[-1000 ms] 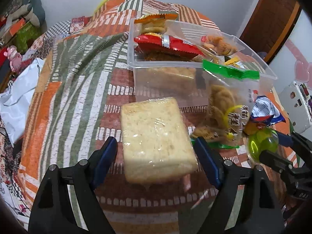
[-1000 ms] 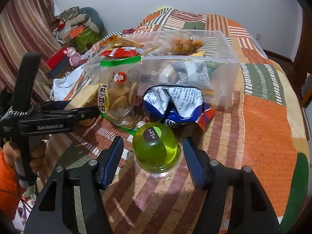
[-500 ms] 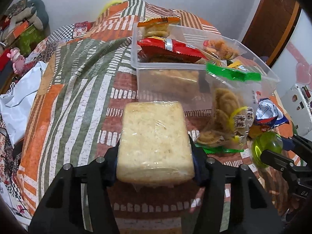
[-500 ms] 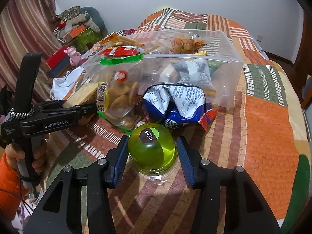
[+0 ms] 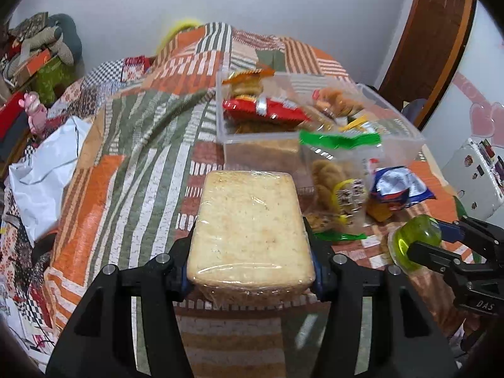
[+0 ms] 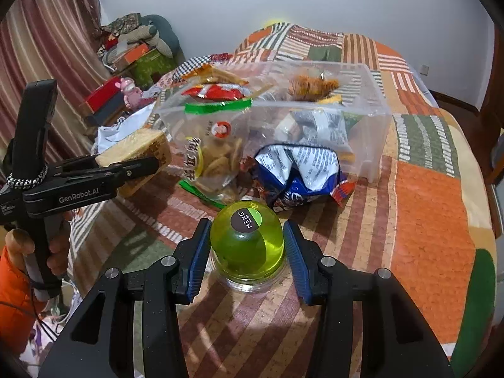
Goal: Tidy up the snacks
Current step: 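Grasp the wrapped bread loaf with left tool while right tool grasps green jelly cup, then place bread loaf into box with left tool while right tool places jelly cup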
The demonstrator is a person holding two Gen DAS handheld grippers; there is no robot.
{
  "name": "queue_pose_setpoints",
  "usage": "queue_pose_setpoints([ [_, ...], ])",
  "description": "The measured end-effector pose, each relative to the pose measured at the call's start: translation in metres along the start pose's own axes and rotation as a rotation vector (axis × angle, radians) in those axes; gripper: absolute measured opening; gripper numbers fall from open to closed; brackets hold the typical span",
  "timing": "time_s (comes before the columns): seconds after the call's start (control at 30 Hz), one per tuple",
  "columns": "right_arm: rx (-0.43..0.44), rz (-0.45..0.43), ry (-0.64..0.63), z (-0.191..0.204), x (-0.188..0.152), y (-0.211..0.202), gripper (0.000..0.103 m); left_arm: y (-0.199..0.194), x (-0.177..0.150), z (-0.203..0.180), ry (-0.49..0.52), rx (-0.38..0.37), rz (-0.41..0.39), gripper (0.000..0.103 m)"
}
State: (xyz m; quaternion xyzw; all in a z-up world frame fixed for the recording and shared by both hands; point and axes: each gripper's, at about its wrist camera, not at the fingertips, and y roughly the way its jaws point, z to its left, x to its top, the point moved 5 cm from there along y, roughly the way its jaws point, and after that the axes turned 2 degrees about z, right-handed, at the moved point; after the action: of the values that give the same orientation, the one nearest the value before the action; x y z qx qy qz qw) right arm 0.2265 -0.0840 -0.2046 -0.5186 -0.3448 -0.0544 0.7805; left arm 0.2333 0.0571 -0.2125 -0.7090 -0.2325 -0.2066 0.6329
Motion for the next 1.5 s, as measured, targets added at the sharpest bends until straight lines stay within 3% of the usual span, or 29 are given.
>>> queue_pose_setpoints([
  [0.5, -0.003, -0.143, -0.015, -0.001, 0.04, -0.037, 0.043, -0.042, 0.042, -0.029, 0.03, -0.045, -0.133, 0.055],
  [0.9, -0.053, -0.258, 0.015, -0.025, 0.078, -0.054, 0.043, -0.039, 0.076, -0.05, 0.053, -0.082, -0.176, 0.055],
  [1.17, -0.059, -0.282, 0.052, -0.039, 0.096, -0.049, 0.043, -0.023, 0.095, -0.059, 0.062, -0.093, -0.173, 0.055],
  [1.5, -0.052, -0.239, 0.041, -0.038, 0.109, -0.02, 0.043, 0.006, 0.111, -0.057, 0.049, -0.087, -0.146, 0.055],
])
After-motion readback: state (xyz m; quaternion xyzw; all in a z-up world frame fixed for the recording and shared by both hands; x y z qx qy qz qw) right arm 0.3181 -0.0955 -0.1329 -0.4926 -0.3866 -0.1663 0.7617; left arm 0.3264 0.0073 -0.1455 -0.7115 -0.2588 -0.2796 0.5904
